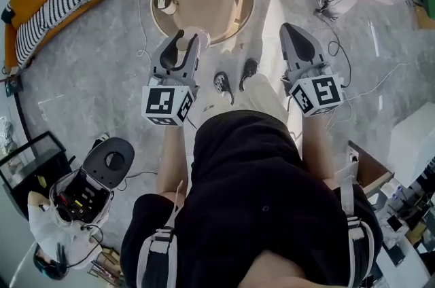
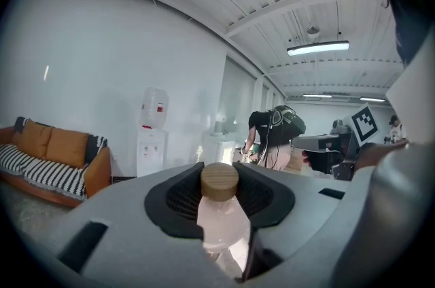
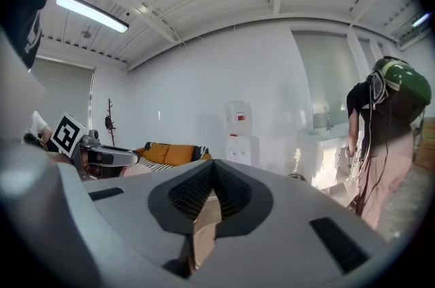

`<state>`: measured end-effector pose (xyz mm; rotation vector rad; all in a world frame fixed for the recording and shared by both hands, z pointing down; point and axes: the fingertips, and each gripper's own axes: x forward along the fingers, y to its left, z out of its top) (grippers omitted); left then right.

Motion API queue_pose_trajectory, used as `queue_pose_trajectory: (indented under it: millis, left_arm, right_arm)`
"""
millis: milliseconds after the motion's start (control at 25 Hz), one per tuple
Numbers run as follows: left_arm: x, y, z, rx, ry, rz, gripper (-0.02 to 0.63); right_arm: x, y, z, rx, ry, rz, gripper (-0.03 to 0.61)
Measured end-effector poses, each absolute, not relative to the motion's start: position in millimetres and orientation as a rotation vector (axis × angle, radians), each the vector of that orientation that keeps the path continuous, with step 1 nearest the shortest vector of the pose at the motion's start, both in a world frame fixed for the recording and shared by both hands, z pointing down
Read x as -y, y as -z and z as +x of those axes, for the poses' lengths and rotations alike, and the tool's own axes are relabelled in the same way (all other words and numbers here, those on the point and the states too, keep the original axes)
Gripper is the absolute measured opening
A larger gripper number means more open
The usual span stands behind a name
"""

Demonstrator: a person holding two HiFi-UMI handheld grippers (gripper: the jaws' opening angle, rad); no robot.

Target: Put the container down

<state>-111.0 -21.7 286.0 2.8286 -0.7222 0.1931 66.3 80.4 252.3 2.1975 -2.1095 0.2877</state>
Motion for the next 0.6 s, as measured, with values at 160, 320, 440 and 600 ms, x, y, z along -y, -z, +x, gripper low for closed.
queue_pose_trajectory:
  millis: [160,320,440,600]
  left_arm:
    - [32,-291,-104,0.726,-0.206,2.81,0.14]
    - [49,-295,-95,0.774,-0.213,2.784,0.14]
    - [63,-296,-85,0.81,-0.214,2.762,0.14]
    - [85,-293,-71,0.855,-0.2,2.716,0.14]
  right_arm:
    - [-63,-259,73,2.124,-0.325,2.16,0.005]
    - [-38,-259,84,2.166,-0.328,2.114,0.005]
    - [-17,-259,96,2.204,-0.33,2.071,0.005]
    - [15,-258,108,2.268,-0.338,2.004,0.005]
